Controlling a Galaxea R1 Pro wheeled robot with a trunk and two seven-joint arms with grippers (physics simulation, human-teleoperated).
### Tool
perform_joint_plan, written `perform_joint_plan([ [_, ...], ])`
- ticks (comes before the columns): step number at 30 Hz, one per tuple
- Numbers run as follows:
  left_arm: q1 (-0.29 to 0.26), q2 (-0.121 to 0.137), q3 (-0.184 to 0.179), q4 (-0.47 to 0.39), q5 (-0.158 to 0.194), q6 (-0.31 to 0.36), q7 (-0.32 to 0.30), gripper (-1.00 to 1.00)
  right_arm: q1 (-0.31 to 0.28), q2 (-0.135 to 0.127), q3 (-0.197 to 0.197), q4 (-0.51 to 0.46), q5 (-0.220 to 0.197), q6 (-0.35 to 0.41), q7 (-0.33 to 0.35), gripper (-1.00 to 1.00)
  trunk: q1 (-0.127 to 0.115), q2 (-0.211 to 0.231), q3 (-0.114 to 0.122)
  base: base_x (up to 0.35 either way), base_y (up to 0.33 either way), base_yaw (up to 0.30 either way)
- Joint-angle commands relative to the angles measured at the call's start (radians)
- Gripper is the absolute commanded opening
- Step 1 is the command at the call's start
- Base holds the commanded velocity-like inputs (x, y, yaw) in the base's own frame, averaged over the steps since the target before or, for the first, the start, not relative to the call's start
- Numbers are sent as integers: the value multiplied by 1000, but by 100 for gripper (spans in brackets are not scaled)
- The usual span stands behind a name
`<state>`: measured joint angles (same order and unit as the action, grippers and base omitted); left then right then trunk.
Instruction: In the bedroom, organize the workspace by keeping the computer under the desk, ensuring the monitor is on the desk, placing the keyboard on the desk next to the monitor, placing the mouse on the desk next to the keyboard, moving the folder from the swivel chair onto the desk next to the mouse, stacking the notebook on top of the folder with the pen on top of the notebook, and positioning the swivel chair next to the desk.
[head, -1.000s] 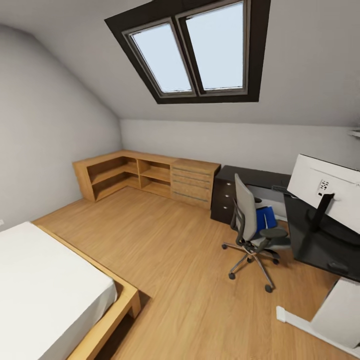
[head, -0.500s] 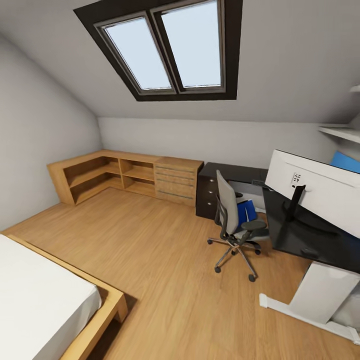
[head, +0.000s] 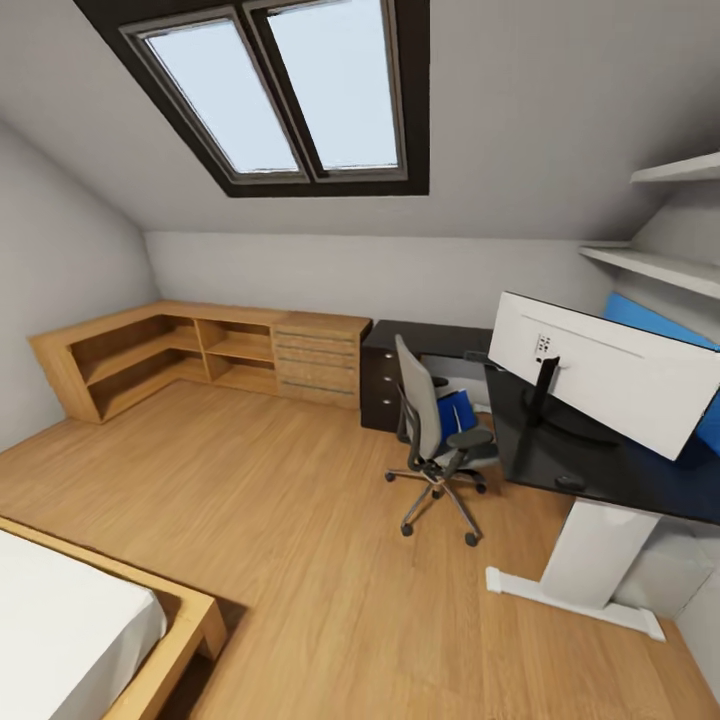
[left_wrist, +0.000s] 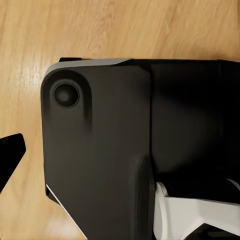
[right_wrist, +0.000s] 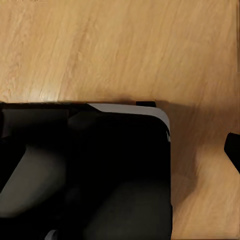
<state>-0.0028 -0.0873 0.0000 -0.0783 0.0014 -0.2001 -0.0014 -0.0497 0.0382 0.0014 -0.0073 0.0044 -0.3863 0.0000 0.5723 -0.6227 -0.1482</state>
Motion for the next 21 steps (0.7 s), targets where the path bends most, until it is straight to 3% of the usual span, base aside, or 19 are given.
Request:
perform_joint_plan([
  [1,0,0,0,0,0,-3,0,100,-1,0,0,1,0,-3,0,100,0,-1,-2,87,-65,-238],
  [12,0,-21,-4,-5,0,-2,1,100,-1,-1,1,0,0,-3,1,100,0,-1,-7,207,-105,-134],
  [19,0,-19,3,-69,16,-5,6,100,-1,-2,-5,-10,-4,-4,-1,100,0,-1,-7,51,-12,-9],
  [21,0,-19,7,-123,27,-16,10,100,-1,-2,-8,-27,-5,-3,-2,100,0,-1,-7,12,-3,-2],
])
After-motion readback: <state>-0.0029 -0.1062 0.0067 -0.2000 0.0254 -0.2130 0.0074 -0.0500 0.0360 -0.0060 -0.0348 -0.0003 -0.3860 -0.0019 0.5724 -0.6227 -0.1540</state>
